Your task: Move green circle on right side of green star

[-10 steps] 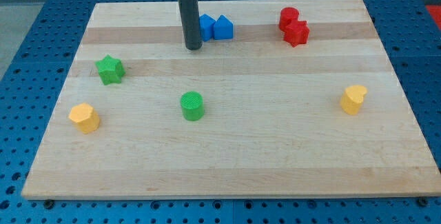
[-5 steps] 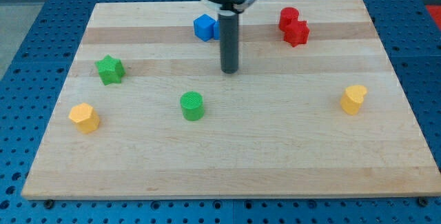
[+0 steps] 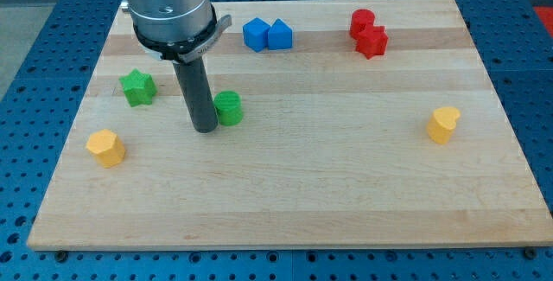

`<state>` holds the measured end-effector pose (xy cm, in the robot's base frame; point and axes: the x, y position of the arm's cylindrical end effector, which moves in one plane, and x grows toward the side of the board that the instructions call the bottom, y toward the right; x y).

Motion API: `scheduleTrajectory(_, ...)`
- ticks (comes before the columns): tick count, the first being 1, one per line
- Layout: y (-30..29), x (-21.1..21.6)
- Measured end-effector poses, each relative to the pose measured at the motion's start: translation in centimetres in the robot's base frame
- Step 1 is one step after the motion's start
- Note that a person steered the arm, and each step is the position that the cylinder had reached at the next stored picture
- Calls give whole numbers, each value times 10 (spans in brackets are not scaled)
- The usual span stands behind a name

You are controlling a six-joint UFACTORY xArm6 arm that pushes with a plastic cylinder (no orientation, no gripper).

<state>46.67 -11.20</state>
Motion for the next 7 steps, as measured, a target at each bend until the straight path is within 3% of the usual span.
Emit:
scheduleTrajectory(2, 64, 15)
scheduleTrajectory(4, 10, -10)
scheduleTrajectory(7, 54, -26)
